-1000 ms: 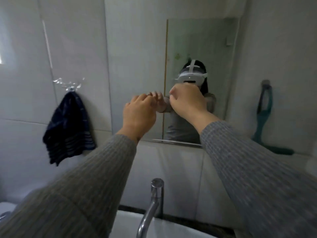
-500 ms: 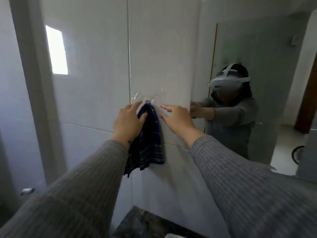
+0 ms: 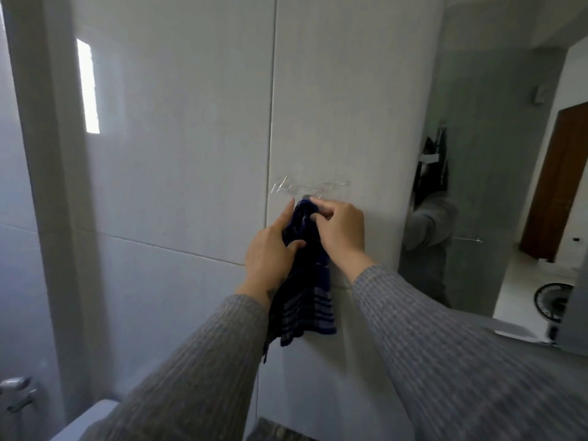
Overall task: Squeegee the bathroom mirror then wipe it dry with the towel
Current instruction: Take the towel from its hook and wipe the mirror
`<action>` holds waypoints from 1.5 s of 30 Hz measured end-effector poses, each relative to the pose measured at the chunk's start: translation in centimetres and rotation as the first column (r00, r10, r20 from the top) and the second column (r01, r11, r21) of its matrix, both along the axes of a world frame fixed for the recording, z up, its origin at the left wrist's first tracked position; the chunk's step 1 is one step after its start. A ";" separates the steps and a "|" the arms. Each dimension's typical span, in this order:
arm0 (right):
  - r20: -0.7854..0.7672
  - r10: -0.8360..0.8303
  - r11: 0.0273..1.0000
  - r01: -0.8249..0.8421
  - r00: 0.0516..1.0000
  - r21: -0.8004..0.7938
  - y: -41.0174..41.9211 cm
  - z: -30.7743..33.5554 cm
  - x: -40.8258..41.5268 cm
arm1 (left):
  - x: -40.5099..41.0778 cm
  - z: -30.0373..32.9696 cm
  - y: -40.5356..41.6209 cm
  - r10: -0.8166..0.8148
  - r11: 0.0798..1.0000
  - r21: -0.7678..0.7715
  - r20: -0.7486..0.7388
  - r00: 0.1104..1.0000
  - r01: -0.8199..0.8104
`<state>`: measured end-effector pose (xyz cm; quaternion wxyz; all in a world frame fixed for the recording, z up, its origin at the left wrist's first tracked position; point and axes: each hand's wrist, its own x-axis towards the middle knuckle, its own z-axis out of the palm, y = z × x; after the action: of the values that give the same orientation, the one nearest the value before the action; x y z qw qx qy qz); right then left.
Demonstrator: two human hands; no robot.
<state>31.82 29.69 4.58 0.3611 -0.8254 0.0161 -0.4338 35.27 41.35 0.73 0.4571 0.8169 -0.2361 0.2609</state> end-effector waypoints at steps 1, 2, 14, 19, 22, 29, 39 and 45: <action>0.038 0.008 1.000 -0.009 0.999 0.013 0.0 0.5 -0.2 | 0.0 0.4 0.2 -0.028 0.998 -0.052 0.000 1.000 0.028; 0.080 0.025 0.999 -0.027 0.997 0.025 0.0 1.2 -0.5 | -0.1 0.9 0.3 -0.061 0.993 -0.100 0.014 0.998 0.062; 0.326 0.167 0.986 -0.150 0.930 -0.075 -3.8 11.1 -10.0 | -7.8 16.5 -5.0 -0.515 0.794 -0.154 0.343 0.786 0.588; 0.400 0.054 0.992 -0.002 0.915 -0.129 -6.8 17.7 -14.1 | -11.4 21.7 -7.6 -0.464 0.841 -0.058 0.436 0.771 0.539; 0.494 -0.078 0.947 0.219 0.866 -0.234 -9.2 21.6 -15.3 | -12.4 24.0 -8.7 -0.387 0.891 -0.016 0.498 0.776 0.455; 0.547 -0.354 0.739 0.586 0.758 -0.332 -12.0 28.7 -14.4 | -9.7 24.5 -11.9 -0.148 0.984 0.163 0.557 0.817 0.067; 0.515 -0.583 0.483 0.778 0.628 -0.402 -13.2 31.9 -7.0 | -3.5 20.8 -16.7 0.018 0.983 0.140 0.564 0.826 -0.117; 0.699 -0.411 0.341 0.810 0.585 -0.478 -14.1 31.3 -5.8 | -2.5 19.8 -17.1 0.067 0.982 0.091 0.647 0.759 -0.164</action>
<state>25.98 15.54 35.92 -0.2301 -0.6907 0.0656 -0.6824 32.73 24.25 20.54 0.2726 0.7221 -0.3450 0.5341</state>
